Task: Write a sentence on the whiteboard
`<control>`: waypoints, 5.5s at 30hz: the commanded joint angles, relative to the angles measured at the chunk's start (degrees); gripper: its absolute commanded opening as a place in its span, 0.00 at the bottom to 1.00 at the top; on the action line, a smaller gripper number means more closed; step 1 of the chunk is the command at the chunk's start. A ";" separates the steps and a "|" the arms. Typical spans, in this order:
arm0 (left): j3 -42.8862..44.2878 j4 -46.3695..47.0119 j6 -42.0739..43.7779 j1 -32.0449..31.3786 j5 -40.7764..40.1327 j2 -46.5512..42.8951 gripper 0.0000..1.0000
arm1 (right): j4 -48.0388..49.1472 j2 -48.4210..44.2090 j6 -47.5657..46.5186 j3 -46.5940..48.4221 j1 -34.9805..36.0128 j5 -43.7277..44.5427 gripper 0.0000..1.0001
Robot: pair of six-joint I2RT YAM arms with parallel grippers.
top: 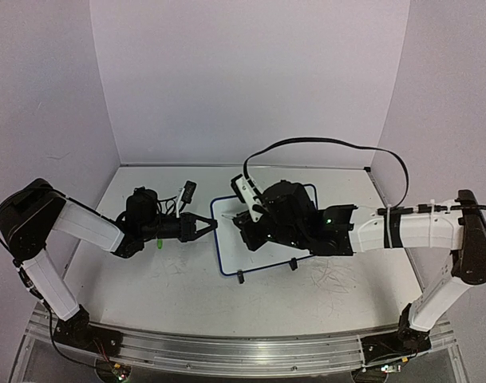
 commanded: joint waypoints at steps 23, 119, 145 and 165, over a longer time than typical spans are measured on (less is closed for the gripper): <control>0.25 1.93 0.50 -0.46 1.18 -0.24 0.00 | 2.28 4.31 -0.92 5.21 0.19 3.19 0.00; 0.53 1.92 -0.25 -0.90 1.09 -0.59 0.00 | 6.15 1.83 2.77 1.87 -0.82 1.14 0.00; 0.91 1.93 -0.05 -0.90 1.55 -0.19 0.00 | 5.07 4.55 3.27 3.16 -1.48 2.14 0.00; 1.24 1.94 -0.03 -0.89 1.95 0.02 0.00 | 2.51 4.70 4.69 2.19 -1.85 4.63 0.00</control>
